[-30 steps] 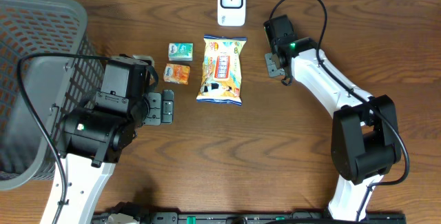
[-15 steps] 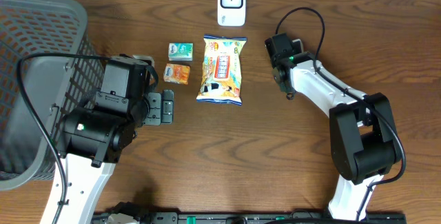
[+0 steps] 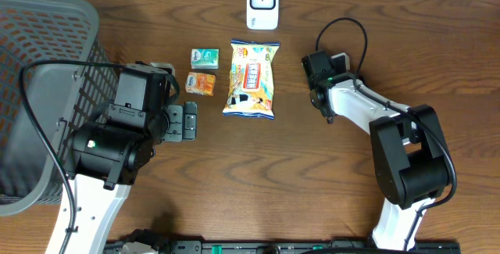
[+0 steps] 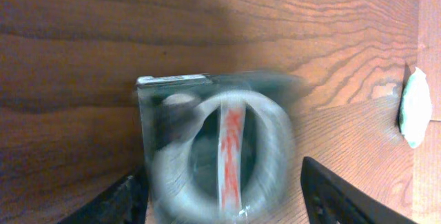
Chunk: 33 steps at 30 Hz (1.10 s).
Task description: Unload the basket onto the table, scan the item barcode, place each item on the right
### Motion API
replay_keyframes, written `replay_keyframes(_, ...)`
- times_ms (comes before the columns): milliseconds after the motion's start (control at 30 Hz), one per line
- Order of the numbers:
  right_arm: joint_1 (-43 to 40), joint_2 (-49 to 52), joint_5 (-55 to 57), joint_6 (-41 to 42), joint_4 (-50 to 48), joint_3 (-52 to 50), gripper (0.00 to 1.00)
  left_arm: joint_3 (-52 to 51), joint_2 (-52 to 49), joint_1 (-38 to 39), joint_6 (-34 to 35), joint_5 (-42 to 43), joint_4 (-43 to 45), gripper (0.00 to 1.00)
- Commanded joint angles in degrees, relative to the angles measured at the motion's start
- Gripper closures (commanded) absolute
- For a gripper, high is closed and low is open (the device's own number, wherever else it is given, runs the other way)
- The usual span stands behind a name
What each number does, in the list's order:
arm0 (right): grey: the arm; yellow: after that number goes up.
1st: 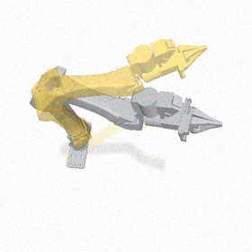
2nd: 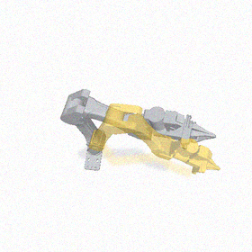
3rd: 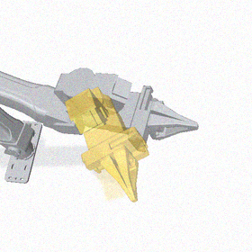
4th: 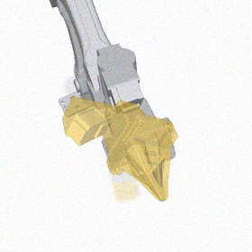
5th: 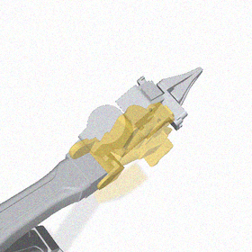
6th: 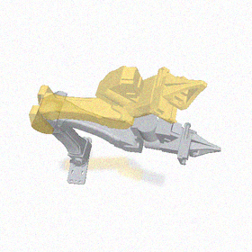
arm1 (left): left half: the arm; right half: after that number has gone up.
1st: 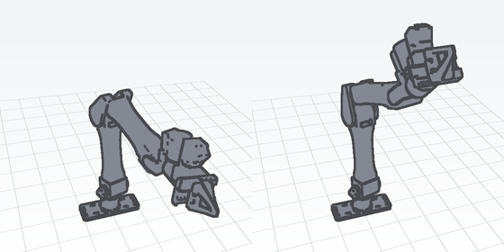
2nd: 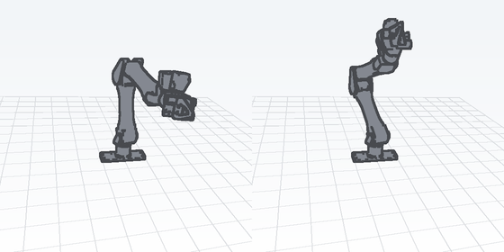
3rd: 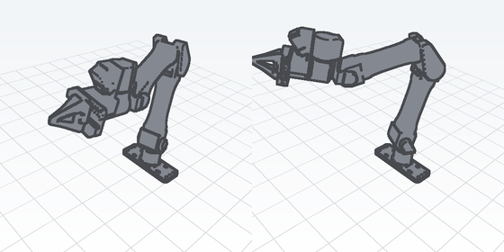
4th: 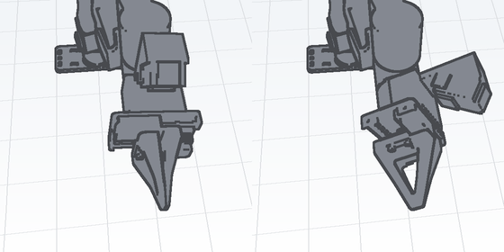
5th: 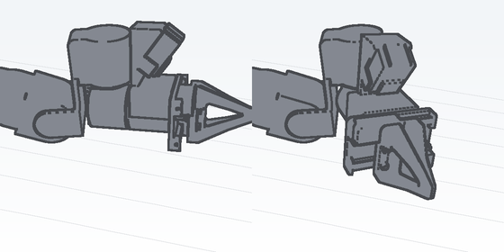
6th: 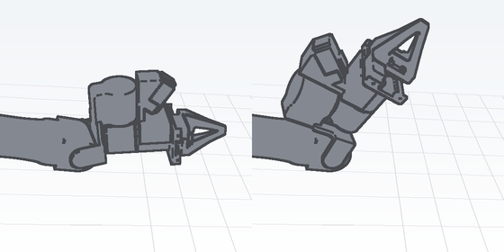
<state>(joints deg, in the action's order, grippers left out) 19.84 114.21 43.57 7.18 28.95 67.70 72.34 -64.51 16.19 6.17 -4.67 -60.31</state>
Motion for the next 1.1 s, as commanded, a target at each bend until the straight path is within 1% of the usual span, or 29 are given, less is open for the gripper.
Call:
replay_keyframes(0, 0.11, -0.63, 0.7, 0.68, -0.48, -0.37, 0.3, 0.74, -0.17, 0.02, -0.07, -0.35, -0.31, 0.02)
replay_keyframes(133, 0.2, -0.63, -2.16, 0.68, -0.46, -0.37, 0.23, 0.74, -0.17, 0.02, -0.07, -0.35, -0.31, 0.02)
replay_keyframes(200, 0.2, -0.66, -2.93, 0.72, -0.46, -0.31, 0.17, 0.74, -0.17, 0.02, -0.07, -0.35, -0.31, 0.02)
replay_keyframes(233, 0.2, -0.68, -3.63, 0.79, -0.46, -0.2, 0.15, 0.74, -0.17, 0.02, -0.07, -0.35, -0.31, 0.02)
replay_keyframes(333, 0.2, -0.76, -4.13, 4.48, 0.11, 0.5, 0.09, 0.74, -0.17, 0.02, -0.07, -0.35, -0.31, 0.02)
replay_keyframes(433, 0.04, -0.76, -5.99, 7.08, 1.99, 2.51, 0.08, 0.74, -0.17, 0.02, -0.07, -0.35, -0.31, 0.02)
replay_keyframes(533, -0.57, -0.81, -11.45, 8.79, 5.51, 6.34, 0.07, 0.74, -0.17, 0.02, -0.07, -0.35, -0.31, 0.02)
replay_keyframes(633, -1.95, -1.38, -19.69, 10.21, 8.94, 10.86, 0.04, 0.74, -0.17, 0.02, -0.07, -0.35, -0.31, 0.02)
replay_keyframes(667, -2.45, -1.51, -22.18, 10.21, 9.62, 12.02, 0.01, 0.74, -0.17, 0.02, -0.07, -0.35, -0.31, 0.02)
replay_keyframes(733, -4.02, -1.95, -28.15, 11.3, 11.63, 15.02, 0.01, 0.74, -0.17, 0.02, -0.07, -0.35, -0.31, 0.02)
replay_keyframes(800, -5.88, -2.38, -31.95, 15.19, 13.99, 17.35, 0.01, 0.74, -0.17, 0.02, -0.07, -0.35, -0.31, 0.02)
replay_keyframes(933, -11.39, -3.21, -37.35, 26.21, 18.25, 19.78, 0.01, 0.74, -0.17, 0.02, -0.07, -0.35, -0.31, 0.02)
replay_keyframes(1000, -14.6, -3.32, -41.38, 28.96, 19.08, 19.78, 0.01, 0.74, -0.17, 0.02, -0.07, -0.35, -0.31, 0.02)
replay_keyframes(1067, -18.03, -3.3, -46.99, 29.2, 19.78, 19.65, 0.01, 0.74, -0.17, 0.02, -0.07, -0.35, -0.31, 0.02)
